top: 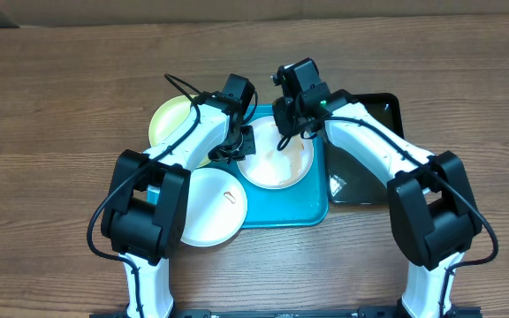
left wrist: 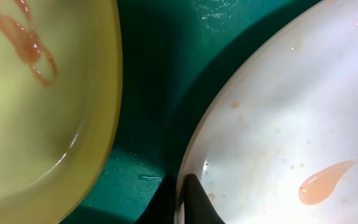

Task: Clean dirty plates on tray and stack at the side
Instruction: 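Scrub the white plate surface with the sponge in the right gripper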

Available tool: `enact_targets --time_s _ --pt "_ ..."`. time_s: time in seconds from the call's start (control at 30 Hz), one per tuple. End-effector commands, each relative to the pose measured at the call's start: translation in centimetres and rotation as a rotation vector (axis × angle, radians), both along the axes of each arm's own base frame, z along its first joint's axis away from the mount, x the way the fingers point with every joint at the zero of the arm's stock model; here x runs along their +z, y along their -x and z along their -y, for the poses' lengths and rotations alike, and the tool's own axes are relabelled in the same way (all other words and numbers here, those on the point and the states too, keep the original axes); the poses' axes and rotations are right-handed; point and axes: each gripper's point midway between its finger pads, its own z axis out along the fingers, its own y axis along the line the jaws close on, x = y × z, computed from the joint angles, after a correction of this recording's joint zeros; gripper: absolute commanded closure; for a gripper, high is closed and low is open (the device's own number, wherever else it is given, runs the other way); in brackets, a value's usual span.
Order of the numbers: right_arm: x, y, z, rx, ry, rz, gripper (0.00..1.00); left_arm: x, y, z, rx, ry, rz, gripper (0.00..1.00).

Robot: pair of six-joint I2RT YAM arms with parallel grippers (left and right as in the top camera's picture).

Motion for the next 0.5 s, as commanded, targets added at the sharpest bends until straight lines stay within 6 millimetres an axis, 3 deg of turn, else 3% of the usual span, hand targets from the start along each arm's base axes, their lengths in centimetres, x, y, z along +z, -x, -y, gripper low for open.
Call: enact_targets --time_s 0.0,0.33,0.47 --pt "1.5 -0.2 -0.1 0.033 -0.052 0.017 0.96 -1.3 0.8 -0.7 -0.003 -0.026 -0.043 0.96" --pt "1.4 0.2 -0.7 0.145 -0.069 0.016 0.96 -1.3 0.9 -0.7 -0.003 -0.026 -0.043 0.96" --pt "1.7 1.1 -2.2 0.239 -0.131 0.001 0.96 -1.3 0.8 -0.6 -0.003 -0.025 -0.040 0.96"
